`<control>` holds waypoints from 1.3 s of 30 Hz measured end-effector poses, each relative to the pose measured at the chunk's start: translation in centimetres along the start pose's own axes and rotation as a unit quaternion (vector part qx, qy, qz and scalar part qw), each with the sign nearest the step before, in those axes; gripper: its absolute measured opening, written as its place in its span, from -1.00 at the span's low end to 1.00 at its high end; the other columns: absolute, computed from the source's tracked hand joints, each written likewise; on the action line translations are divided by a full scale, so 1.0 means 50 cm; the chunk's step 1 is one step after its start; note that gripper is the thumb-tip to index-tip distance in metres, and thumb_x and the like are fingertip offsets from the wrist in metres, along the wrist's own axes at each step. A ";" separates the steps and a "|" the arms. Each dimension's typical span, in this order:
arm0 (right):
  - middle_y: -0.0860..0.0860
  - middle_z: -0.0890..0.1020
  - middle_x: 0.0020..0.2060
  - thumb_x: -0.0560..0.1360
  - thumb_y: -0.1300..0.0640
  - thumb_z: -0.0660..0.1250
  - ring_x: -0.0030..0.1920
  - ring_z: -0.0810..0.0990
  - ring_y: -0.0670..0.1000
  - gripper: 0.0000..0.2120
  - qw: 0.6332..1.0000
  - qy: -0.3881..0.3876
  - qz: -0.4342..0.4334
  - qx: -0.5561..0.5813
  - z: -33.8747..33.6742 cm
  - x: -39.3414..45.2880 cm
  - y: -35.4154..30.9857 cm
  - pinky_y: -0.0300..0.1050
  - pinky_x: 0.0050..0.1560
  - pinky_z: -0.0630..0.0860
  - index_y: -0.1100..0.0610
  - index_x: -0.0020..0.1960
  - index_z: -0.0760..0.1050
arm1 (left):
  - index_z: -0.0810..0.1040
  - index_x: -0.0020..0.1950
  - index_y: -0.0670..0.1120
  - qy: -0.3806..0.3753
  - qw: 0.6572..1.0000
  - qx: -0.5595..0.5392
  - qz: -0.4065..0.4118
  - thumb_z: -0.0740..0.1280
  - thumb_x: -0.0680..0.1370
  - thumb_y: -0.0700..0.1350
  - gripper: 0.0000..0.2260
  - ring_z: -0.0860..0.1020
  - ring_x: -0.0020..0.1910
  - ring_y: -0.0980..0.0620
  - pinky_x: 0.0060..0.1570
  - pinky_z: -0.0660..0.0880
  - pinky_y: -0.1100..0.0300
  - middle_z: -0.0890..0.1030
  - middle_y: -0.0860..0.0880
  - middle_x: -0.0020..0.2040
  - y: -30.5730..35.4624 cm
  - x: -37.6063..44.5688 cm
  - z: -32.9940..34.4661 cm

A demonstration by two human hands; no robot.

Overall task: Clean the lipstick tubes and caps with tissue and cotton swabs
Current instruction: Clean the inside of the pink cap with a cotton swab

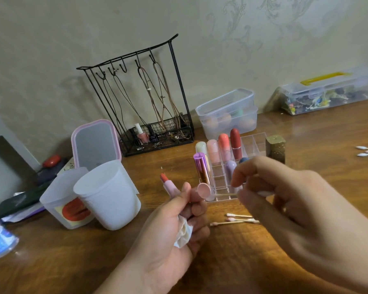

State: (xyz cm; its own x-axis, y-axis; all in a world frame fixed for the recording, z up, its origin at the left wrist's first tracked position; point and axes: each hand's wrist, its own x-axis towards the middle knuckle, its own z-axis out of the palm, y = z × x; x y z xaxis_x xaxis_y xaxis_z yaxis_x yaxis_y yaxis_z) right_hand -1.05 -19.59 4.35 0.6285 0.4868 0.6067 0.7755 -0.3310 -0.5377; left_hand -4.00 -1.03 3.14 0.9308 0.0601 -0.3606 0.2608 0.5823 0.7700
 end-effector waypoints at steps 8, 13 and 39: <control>-0.29 0.62 -0.40 0.42 -0.16 0.35 -0.42 0.52 -0.30 -0.83 0.996 0.010 0.063 -0.062 0.025 -0.005 0.017 -0.35 -0.42 0.48 -0.20 -0.10 0.36 | 0.60 0.03 -0.21 0.019 0.997 0.069 0.039 0.32 0.51 0.02 -0.70 0.34 -0.50 0.11 -0.53 0.30 0.27 0.40 -0.04 -0.40 -0.007 -0.002 0.002; -0.18 0.57 -0.50 0.41 -0.13 0.37 -0.55 0.50 -0.20 -0.85 0.991 0.056 0.008 -0.125 0.018 -0.003 0.013 -0.28 -0.58 0.47 -0.08 -0.19 0.50 | 0.71 -0.09 -0.09 0.034 0.986 0.136 0.091 0.35 0.44 0.07 -0.73 0.48 -0.33 0.07 -0.32 0.40 0.22 0.61 -0.12 -0.15 -0.011 -0.003 0.000; -0.14 0.66 -0.12 0.53 0.08 0.36 -0.14 0.62 -0.23 -0.87 0.986 0.110 -0.113 0.060 0.031 -0.008 0.008 -0.39 -0.14 0.51 -0.02 0.04 0.65 | 0.66 -0.30 -0.19 -0.069 0.996 -0.046 0.027 0.41 0.46 -0.10 -0.80 0.36 -0.53 0.09 -0.50 0.31 0.27 0.48 -0.10 -0.38 -0.015 -0.004 0.000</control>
State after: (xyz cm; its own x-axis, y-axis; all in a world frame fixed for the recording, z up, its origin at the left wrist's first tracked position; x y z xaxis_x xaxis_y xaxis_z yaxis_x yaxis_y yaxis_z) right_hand -1.09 -18.67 2.97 0.4493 0.3463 0.8235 0.8923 -0.1299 -0.4323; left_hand -4.39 -1.46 2.64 0.9709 -0.0147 -0.2391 0.1904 0.6531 0.7330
